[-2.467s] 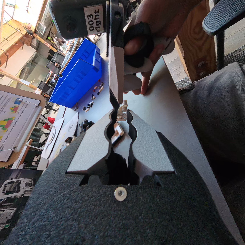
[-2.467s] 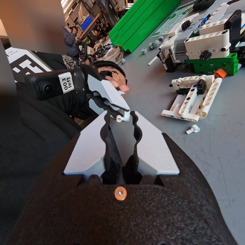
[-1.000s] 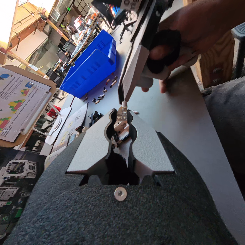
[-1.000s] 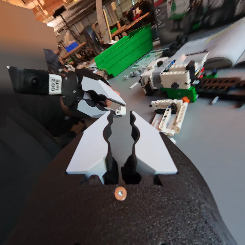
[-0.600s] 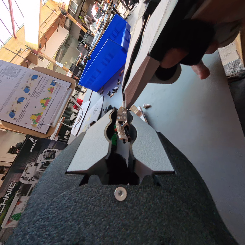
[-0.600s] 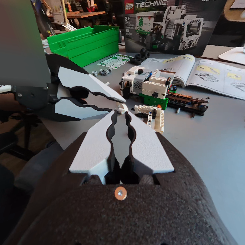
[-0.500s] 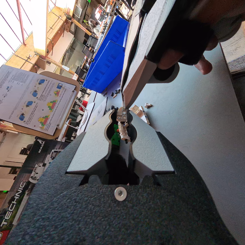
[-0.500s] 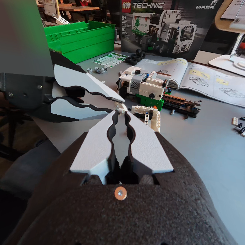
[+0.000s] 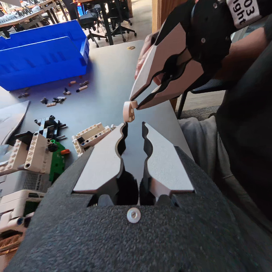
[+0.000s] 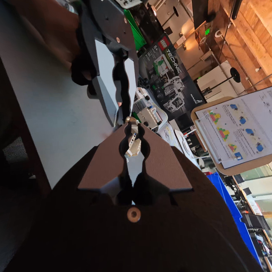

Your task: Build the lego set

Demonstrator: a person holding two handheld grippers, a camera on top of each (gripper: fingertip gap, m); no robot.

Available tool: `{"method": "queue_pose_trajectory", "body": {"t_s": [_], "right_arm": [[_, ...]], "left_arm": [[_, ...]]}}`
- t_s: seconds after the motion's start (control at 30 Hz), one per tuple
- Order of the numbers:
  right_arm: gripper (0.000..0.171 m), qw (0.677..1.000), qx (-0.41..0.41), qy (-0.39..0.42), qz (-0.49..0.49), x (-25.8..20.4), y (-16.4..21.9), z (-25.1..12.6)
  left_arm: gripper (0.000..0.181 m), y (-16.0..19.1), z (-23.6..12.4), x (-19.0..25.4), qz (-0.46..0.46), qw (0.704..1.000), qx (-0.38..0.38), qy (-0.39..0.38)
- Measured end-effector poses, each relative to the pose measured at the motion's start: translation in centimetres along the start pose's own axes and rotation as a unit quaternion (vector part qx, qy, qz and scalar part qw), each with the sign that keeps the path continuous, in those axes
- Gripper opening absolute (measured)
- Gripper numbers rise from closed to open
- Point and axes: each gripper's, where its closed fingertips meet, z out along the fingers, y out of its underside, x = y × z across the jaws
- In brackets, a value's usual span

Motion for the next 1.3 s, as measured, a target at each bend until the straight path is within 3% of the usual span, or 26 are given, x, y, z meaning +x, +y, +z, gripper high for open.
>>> {"method": "queue_pose_trajectory", "body": {"t_s": [0.13,0.27,0.4,0.6,0.73,0.8,0.93,1.2,1.3], "right_arm": [[0.007,0.999,0.02,-0.011,-0.037,-0.6,-0.4,-0.5],[0.007,0.999,0.031,-0.017,-0.03,-1.0,-0.8,-0.5],[0.007,0.999,0.028,-0.017,-0.039,-1.5,-0.5,-0.1],[0.009,0.995,0.004,0.013,0.096,-0.5,-0.2,1.0],[0.005,0.986,0.009,0.022,0.163,0.0,-0.4,1.1],[0.006,0.967,0.022,0.0,0.254,0.1,-0.6,1.2],[0.014,0.894,0.049,-0.053,0.443,0.3,-0.7,1.5],[0.008,0.828,0.06,-0.11,0.547,0.0,-0.7,1.7],[0.008,0.733,0.099,-0.162,0.653,0.3,-1.5,1.4]], "left_arm": [[0.02,-0.1,-0.3,-0.5,0.0,1.0,0.005,-0.011],[0.023,-0.8,-0.3,0.8,-0.019,0.999,0.026,0.037],[0.008,-0.6,-0.3,0.4,-0.042,0.998,0.019,0.036],[0.008,-0.8,-0.5,-1.3,-0.036,0.999,0.015,-0.033],[0.007,-0.7,-0.9,-2.4,0.018,0.995,0.003,-0.099],[0.007,-0.9,-1.1,-2.6,0.049,0.991,0.001,-0.122],[0.007,-1.5,-1.3,-2.4,0.094,0.985,0.004,-0.145],[0.007,-1.6,-1.4,-2.4,0.125,0.978,-0.001,-0.168],[0.006,-2.3,-1.8,-2.2,0.147,0.972,0.008,-0.184]]}}
